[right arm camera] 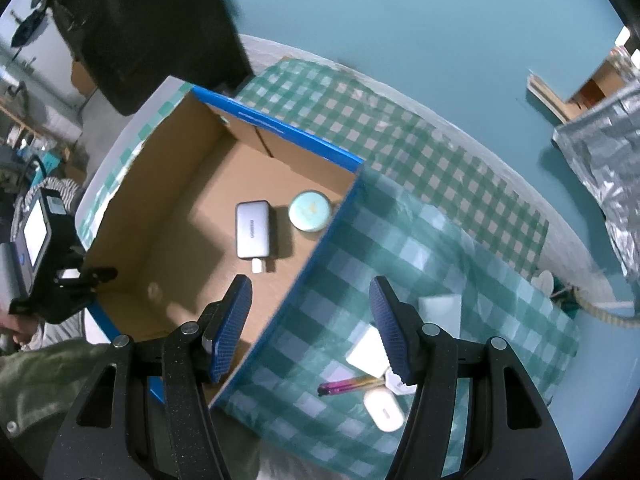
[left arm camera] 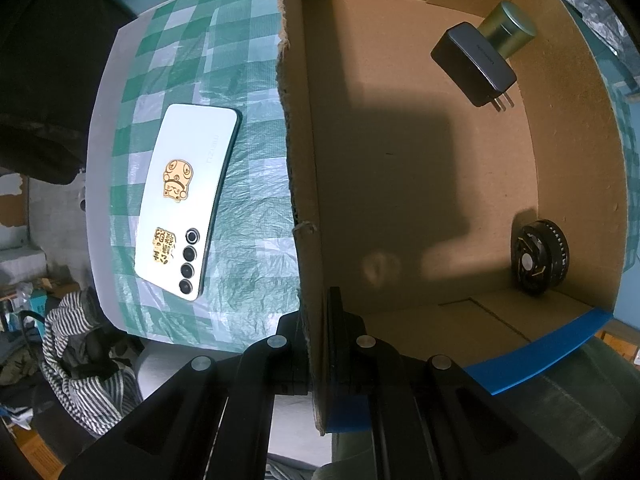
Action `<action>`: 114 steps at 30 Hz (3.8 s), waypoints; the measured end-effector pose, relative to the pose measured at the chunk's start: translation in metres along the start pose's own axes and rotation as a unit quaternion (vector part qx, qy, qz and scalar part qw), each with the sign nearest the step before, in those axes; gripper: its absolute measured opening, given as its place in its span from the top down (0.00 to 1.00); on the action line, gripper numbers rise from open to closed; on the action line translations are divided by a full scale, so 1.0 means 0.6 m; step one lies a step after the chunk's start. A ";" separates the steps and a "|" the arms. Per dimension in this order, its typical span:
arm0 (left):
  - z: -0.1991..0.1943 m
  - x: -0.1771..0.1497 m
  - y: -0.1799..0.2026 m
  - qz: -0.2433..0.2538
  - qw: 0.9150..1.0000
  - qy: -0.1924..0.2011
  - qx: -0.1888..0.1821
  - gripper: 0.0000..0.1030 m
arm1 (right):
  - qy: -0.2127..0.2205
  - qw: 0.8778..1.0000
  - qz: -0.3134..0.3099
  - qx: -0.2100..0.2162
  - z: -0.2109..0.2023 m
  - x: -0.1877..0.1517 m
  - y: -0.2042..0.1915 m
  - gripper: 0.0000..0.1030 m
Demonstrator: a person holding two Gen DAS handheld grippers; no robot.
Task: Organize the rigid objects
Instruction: 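Move the right tool back to the items on the tablecloth, then grasp the white square charger with the right tool, then carry the white charger into the box and open the right tool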
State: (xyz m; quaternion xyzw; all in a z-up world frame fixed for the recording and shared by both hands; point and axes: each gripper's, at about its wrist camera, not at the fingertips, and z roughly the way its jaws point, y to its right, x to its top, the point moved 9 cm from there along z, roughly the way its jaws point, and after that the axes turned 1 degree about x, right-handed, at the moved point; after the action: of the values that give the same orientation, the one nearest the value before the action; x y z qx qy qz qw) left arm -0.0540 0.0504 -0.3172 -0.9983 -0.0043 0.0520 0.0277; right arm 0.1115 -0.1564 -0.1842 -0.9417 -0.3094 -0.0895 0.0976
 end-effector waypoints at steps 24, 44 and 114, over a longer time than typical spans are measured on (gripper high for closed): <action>0.001 0.003 -0.008 -0.013 1.000 0.002 0.006 0.96 | -0.048 0.989 0.134 -0.038 0.129 -0.094 0.264 0.40; 0.000 -0.001 -0.005 -0.025 1.000 -0.002 0.015 0.96 | -0.075 0.989 0.127 -0.033 0.219 -0.119 0.271 0.45; -0.004 -0.003 0.001 0.009 1.000 0.007 0.005 0.96 | -0.037 0.998 0.012 0.044 0.099 -0.006 -0.094 0.47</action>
State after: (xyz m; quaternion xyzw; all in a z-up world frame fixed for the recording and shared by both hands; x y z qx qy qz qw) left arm -0.0554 0.0498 -0.3147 -0.9985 0.0049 0.0451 0.0321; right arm 0.0815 -0.0997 -0.2350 -0.9429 -0.3049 -0.0400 0.1281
